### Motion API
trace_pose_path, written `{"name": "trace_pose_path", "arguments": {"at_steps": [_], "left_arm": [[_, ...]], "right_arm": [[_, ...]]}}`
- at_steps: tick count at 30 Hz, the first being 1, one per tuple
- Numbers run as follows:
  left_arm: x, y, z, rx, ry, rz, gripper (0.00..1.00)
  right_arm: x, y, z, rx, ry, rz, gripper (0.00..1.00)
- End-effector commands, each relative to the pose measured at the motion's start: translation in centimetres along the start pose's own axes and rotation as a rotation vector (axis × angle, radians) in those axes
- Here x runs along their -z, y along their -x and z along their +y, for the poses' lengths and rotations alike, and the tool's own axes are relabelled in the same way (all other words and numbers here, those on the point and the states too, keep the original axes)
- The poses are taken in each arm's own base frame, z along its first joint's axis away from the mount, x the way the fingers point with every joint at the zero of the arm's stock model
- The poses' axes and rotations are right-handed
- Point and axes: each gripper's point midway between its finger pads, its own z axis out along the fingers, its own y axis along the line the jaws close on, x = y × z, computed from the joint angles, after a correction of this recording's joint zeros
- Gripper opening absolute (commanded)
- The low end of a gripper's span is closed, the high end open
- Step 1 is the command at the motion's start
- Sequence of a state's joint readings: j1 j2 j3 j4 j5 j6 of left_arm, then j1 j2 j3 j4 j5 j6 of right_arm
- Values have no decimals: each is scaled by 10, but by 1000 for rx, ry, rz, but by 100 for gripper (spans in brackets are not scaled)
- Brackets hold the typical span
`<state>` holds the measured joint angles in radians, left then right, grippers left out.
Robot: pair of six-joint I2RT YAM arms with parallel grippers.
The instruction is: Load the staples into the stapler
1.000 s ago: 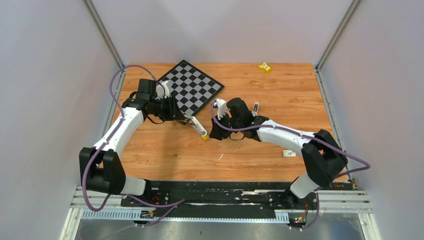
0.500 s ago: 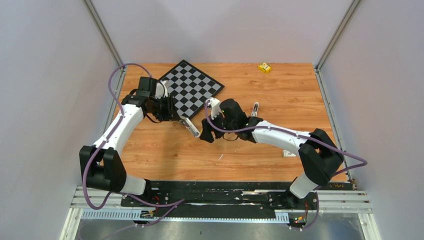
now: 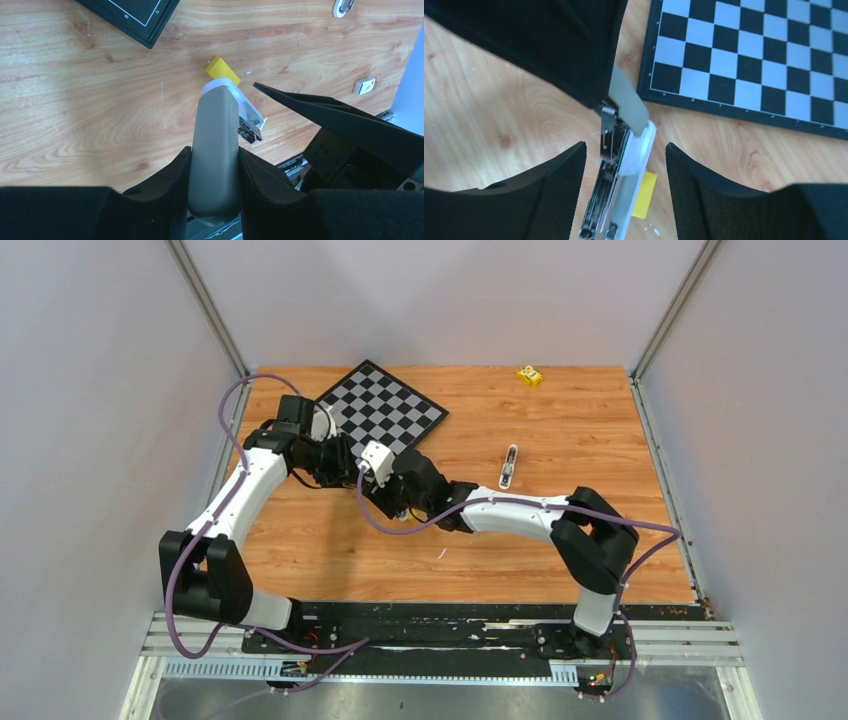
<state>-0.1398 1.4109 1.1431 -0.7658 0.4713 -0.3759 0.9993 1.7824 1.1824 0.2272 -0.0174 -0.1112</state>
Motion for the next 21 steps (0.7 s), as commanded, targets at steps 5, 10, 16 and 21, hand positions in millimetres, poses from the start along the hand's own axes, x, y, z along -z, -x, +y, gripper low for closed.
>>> {"name": "trace_pose_path", "arguments": {"at_steps": [5, 10, 16, 21], "left_arm": [[5, -1, -14, 26, -63, 4, 0], [8, 0, -13, 16, -47, 3, 0], [14, 9, -20, 15, -61, -36, 21], [27, 41, -31, 23, -119, -146, 46]], "right_arm": [[-20, 9, 6, 168, -34, -16, 62], [-24, 4, 7, 187, -62, -4, 49], [-20, 2, 5, 173, -74, -18, 25], [-18, -12, -9, 111, -94, -12, 18]]}}
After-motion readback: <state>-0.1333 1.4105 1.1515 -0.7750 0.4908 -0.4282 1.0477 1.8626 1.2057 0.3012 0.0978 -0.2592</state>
